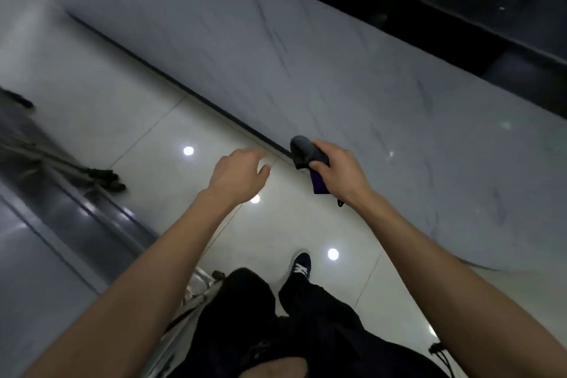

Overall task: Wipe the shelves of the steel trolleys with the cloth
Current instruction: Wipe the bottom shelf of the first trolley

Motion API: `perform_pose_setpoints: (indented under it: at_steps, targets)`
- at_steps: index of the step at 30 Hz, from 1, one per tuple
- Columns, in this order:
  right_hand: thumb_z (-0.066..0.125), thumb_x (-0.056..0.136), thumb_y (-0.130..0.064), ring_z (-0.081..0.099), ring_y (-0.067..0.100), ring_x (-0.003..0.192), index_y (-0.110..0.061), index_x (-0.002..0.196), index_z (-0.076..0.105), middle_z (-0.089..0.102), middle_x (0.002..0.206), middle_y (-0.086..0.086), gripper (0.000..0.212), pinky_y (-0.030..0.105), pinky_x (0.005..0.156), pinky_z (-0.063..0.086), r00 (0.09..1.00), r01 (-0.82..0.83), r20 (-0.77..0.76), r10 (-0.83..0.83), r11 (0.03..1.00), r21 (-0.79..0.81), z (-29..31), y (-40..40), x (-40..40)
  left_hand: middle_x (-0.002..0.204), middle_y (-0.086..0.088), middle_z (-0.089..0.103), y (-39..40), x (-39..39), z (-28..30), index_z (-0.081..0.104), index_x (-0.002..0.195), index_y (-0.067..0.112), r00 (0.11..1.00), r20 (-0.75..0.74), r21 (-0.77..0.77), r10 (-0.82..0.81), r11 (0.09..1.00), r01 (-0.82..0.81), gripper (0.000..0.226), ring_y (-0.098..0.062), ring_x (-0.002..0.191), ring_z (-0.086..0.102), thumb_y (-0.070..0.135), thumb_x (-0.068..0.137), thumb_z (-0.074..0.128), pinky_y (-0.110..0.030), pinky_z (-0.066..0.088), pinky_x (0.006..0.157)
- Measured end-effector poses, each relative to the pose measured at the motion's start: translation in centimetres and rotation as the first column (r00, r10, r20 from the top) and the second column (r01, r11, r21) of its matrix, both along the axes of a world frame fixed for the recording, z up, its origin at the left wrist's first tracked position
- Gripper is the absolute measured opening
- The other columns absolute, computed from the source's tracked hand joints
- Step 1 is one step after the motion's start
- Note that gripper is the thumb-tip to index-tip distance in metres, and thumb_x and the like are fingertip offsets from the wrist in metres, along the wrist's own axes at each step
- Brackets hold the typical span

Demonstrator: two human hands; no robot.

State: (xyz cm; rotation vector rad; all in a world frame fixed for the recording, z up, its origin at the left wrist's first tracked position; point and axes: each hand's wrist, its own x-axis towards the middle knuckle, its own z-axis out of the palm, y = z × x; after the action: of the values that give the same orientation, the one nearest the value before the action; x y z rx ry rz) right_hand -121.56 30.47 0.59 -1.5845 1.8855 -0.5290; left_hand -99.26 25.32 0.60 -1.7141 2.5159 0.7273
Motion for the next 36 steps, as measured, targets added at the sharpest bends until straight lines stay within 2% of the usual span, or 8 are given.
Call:
perform_pose_setpoints:
  at_steps: [6,11,16,19,25,29,33,36]
  targets:
    - [0.061,0.095,-0.022,0.058,0.021,0.113,-0.021,0.135,0.057,0.064,0.127,0.000,0.039,0.039,0.095,0.048,0.957,-0.288,-0.027,0.289,0.957,0.032,-0.9,-12.7,5.7,0.144,-0.002,0.055,-6.3,6.7,-0.8,0.050,0.145,0.024,0.954,-0.006,0.030,0.298,0.954,-0.298,0.045,-0.024,0.125,0.055,0.040,0.103,0.044,-0.040,0.046,0.102]
    - [0.063,0.094,-0.024,0.059,0.018,0.111,-0.030,0.134,0.055,0.063,0.127,-0.004,0.042,0.040,0.092,0.051,0.866,-0.498,-0.032,0.499,0.866,0.031,-2.7,-22.9,14.4,0.144,-0.002,0.055,-11.0,14.6,-3.0,0.050,0.145,0.024,0.848,-0.013,0.054,0.530,0.847,-0.529,0.045,-0.024,0.127,0.053,0.041,0.103,0.044,-0.040,0.043,0.103]
    - [0.063,0.092,-0.021,0.060,0.013,0.096,-0.033,0.120,0.056,0.066,0.108,-0.008,0.031,0.043,0.084,0.056,0.728,-0.686,0.000,0.686,0.728,0.028,-3.1,-30.5,23.2,0.142,-0.003,0.057,-14.4,21.4,-3.9,0.052,0.143,0.023,0.707,-0.022,0.072,0.707,0.706,-0.704,0.045,-0.025,0.125,0.055,0.041,0.102,0.045,-0.043,0.046,0.103]
    - [0.062,0.092,-0.021,0.060,0.015,0.094,-0.032,0.116,0.057,0.065,0.103,-0.009,0.027,0.046,0.082,0.054,0.628,-0.777,-0.012,0.778,0.628,0.030,-2.8,-33.7,27.6,0.142,-0.001,0.057,-15.4,24.3,-3.4,0.052,0.143,0.025,0.614,-0.017,0.072,0.789,0.614,-0.786,0.045,-0.024,0.126,0.055,0.042,0.102,0.045,-0.042,0.046,0.101]
    - [0.061,0.093,-0.022,0.058,0.012,0.091,-0.037,0.112,0.056,0.063,0.099,-0.014,0.024,0.033,0.074,0.050,0.387,-0.921,-0.020,0.922,0.388,0.033,-3.2,-39.4,35.7,0.142,0.000,0.058,-16.3,28.8,-3.9,0.054,0.141,0.025,0.374,-0.025,0.076,0.927,0.374,-0.924,0.044,-0.023,0.128,0.054,0.042,0.101,0.047,-0.042,0.045,0.104]
    - [0.061,0.095,-0.023,0.057,0.013,0.092,-0.035,0.122,0.056,0.063,0.103,-0.011,0.030,0.029,0.073,0.044,0.181,-0.982,-0.014,0.983,0.182,0.056,-4.2,-43.2,40.9,0.140,-0.003,0.059,-16.2,30.2,-4.7,0.055,0.140,0.022,0.166,-0.002,0.115,0.986,0.165,-0.980,0.044,-0.026,0.127,0.055,0.040,0.100,0.049,-0.043,0.045,0.104]
    - [0.061,0.095,-0.021,0.056,0.014,0.098,-0.030,0.127,0.057,0.065,0.111,-0.007,0.033,0.033,0.080,0.048,-0.046,-0.996,0.034,0.998,-0.048,0.074,-5.0,-45.7,45.7,0.136,-0.003,0.062,-15.8,28.6,-4.6,0.060,0.136,0.022,-0.103,-0.020,0.116,0.995,-0.100,-0.988,0.041,-0.026,0.124,0.056,0.036,0.099,0.052,-0.042,0.046,0.101]
    - [0.061,0.095,-0.021,0.057,0.017,0.101,-0.028,0.128,0.057,0.065,0.115,-0.004,0.034,0.038,0.085,0.050,-0.185,-0.979,0.034,0.982,-0.188,0.083,-5.8,-45.6,48.4,0.134,-0.001,0.063,-15.5,26.5,-5.1,0.060,0.135,0.026,-0.243,0.006,0.134,0.970,-0.242,-0.961,0.039,-0.026,0.122,0.057,0.037,0.099,0.051,-0.038,0.048,0.097]
